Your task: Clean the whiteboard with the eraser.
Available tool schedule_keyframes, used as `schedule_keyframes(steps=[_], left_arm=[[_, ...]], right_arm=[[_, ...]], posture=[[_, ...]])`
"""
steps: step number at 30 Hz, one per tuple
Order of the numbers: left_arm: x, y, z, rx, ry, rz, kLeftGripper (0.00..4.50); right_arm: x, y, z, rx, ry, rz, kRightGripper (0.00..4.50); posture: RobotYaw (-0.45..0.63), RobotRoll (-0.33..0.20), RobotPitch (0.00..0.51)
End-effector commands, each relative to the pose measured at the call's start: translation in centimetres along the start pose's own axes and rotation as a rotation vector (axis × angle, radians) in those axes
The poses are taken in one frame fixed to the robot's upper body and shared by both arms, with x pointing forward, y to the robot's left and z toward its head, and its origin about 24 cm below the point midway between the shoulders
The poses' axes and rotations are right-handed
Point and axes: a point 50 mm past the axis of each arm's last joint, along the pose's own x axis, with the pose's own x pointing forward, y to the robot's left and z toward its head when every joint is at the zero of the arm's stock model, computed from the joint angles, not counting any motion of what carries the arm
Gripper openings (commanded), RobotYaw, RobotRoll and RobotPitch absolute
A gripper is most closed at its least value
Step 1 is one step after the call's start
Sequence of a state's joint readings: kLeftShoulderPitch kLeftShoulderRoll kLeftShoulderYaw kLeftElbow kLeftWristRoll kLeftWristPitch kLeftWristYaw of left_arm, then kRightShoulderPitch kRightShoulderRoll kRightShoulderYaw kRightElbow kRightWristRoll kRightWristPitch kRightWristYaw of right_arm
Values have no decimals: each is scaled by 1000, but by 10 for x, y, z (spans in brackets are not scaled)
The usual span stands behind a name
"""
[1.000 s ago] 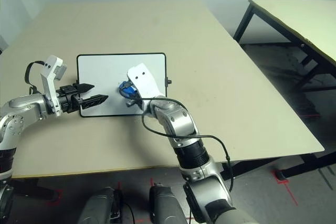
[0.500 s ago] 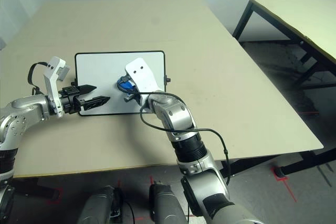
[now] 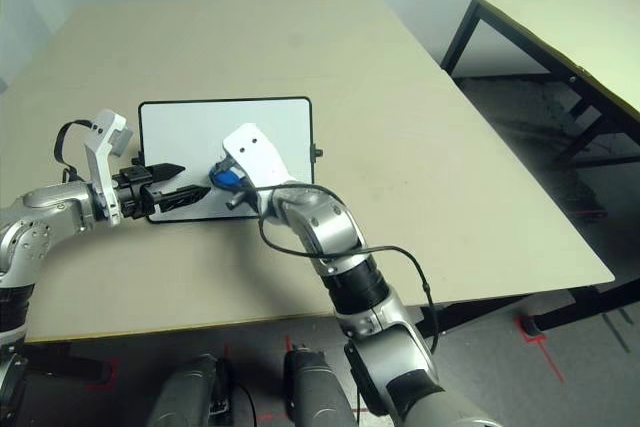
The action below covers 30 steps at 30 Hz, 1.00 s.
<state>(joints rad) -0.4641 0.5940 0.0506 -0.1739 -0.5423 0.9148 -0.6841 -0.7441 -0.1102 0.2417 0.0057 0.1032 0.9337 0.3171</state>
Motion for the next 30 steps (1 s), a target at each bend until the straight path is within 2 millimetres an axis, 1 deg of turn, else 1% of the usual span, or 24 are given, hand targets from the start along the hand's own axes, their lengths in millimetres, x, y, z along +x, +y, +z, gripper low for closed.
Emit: schedule_keyframes(steps=[1, 6, 8, 10, 12, 17, 19, 21, 22, 24, 27, 30], left_arm=[[1, -2, -4, 5, 14, -9, 4500], [1, -1, -5, 4, 15, -9, 4500], [2, -1, -6, 3, 16, -10, 4500], [2, -1, -6, 3, 16, -12, 4500], [3, -1, -6, 3, 16, -13, 4500], [4, 0, -5, 5, 17, -18, 4500], [4, 0, -5, 6, 18, -19, 4500], [4, 0, -6, 7, 19, -20, 4500], [4, 1, -6, 7, 19, -20, 4500], [4, 1, -6, 8, 18, -19, 4500], [3, 1, -6, 8, 18, -17, 4500], [3, 1, -7, 7, 20, -15, 4500]], right_arm=[[2, 7, -12, 4, 59, 34, 566], [-6, 21, -28, -13, 139, 104, 566], [-9, 23, -34, -18, 171, 116, 566], [-10, 21, -35, -17, 178, 109, 566], [-9, 14, -32, -10, 160, 75, 566], [-5, -16, -8, 25, 50, -54, 566], [-3, -19, -4, 32, 29, -60, 566], [-2, -13, -5, 30, 29, -31, 566], [-2, -7, -7, 27, 39, -2, 566], [-3, 7, -15, 11, 81, 67, 566], [-7, 20, -25, -3, 129, 129, 566], [-10, 25, -32, -14, 160, 156, 566]], posture=[[-6, 0, 118], [-11, 0, 118], [-14, 0, 118], [-17, 0, 119], [-20, 0, 120], [-23, 0, 118], [-23, 0, 118], [-23, 0, 116], [-20, 0, 116], [-18, 0, 116], [-15, 0, 118], [-14, 0, 121]])
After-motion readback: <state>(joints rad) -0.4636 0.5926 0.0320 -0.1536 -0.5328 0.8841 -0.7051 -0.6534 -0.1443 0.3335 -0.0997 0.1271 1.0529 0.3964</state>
